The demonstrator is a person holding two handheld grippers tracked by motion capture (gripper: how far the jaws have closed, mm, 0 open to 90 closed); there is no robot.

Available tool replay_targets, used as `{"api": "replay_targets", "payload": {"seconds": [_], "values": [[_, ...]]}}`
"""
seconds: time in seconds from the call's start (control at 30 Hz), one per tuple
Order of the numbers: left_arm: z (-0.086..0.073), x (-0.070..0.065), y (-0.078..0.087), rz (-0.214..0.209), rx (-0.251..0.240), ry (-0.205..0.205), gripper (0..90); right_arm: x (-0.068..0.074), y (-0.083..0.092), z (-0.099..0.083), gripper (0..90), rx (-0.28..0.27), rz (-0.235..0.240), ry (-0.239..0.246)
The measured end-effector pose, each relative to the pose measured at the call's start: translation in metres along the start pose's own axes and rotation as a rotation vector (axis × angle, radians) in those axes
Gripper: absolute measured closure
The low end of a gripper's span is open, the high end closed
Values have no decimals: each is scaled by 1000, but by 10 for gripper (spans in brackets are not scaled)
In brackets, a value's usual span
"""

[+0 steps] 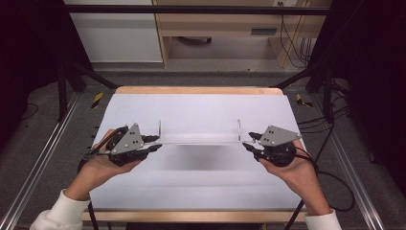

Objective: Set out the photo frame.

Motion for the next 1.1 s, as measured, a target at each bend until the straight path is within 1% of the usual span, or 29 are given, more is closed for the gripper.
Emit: {"api": "replay_targets", "payload": {"seconds": [0.13, 0.17, 0.3, 0.4, 0.47, 0.63, 0.8, 0.97, 1.1], "values": [[4, 9, -1, -2, -4, 14, 711, -8, -2, 3, 606, -18, 3, -23], [5, 13, -2, -2, -3, 13, 710, -10, -3, 4, 604, -22, 8, -33], [8, 21, -3, 1, -8, 19, 703, -20, -7, 7, 597, -46, 26, -68], [11, 27, -4, 5, -9, 26, 695, -24, -9, 10, 598, -51, 28, -74], [12, 31, -5, 11, -6, 26, 690, -26, -10, 12, 601, -44, 27, -76], [15, 38, -7, 6, -5, 33, 681, -30, -11, 16, 604, -35, 17, -83], [15, 45, -8, 2, -12, 34, 674, -33, -12, 19, 610, -29, 23, -94], [16, 51, -10, -4, -17, 47, 665, -36, -13, 23, 615, -24, 26, -98], [18, 58, -12, 0, -21, 62, 660, -44, -17, 27, 606, -23, 20, -99]]}}
Point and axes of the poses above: each handheld gripper's, and its own axes: y roughly backward along the jaws, z roughly out of its top, x roughly to its left, the point moved 6 cm from there along -y, roughly forward along the jaws, and after that the axes turned 1 degree about -x, right-handed, at the moved point
